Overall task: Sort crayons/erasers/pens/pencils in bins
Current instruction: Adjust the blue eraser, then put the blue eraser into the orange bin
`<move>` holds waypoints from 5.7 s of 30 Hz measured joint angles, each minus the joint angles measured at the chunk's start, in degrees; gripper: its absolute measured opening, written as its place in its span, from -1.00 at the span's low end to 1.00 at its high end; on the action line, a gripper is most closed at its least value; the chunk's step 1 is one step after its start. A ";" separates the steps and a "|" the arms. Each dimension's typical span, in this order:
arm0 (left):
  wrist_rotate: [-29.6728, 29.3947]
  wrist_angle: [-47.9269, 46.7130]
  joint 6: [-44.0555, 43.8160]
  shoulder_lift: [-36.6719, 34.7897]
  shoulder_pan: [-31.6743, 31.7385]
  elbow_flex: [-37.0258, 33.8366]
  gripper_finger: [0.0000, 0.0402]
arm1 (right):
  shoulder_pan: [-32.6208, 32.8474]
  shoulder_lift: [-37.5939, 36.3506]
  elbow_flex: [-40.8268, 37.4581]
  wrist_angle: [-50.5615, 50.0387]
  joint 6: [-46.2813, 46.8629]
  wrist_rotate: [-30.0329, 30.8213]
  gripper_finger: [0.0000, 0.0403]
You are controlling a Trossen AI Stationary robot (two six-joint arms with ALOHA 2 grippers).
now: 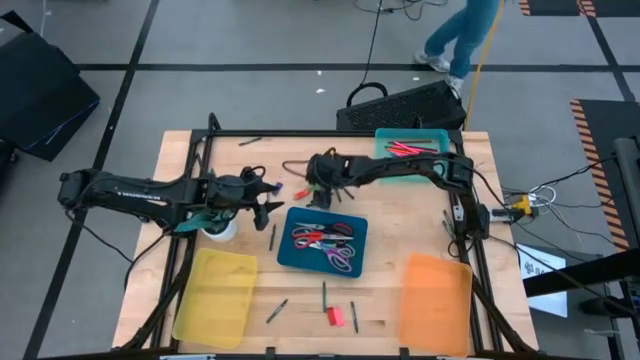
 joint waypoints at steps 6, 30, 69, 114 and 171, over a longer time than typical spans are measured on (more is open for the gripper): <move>-0.44 0.02 1.63 -0.14 0.04 -0.02 0.20 | -5.11 2.40 0.04 0.53 3.82 -5.47 0.45; -0.41 0.07 0.96 -0.09 0.06 0.00 0.20 | -2.61 3.98 0.11 -15.64 6.09 -5.96 0.24; 0.98 0.40 1.82 -0.09 0.11 0.00 0.20 | -3.70 -1.07 -12.39 13.77 13.34 -0.97 0.46; 0.87 1.49 0.58 -0.09 -0.02 0.00 0.20 | -4.39 -23.96 -16.44 -1.45 5.07 -0.40 -0.72; -0.61 -32.62 -14.85 38.68 16.01 32.77 0.20 | 71.02 -27.30 -34.26 -24.13 71.98 -14.10 -0.70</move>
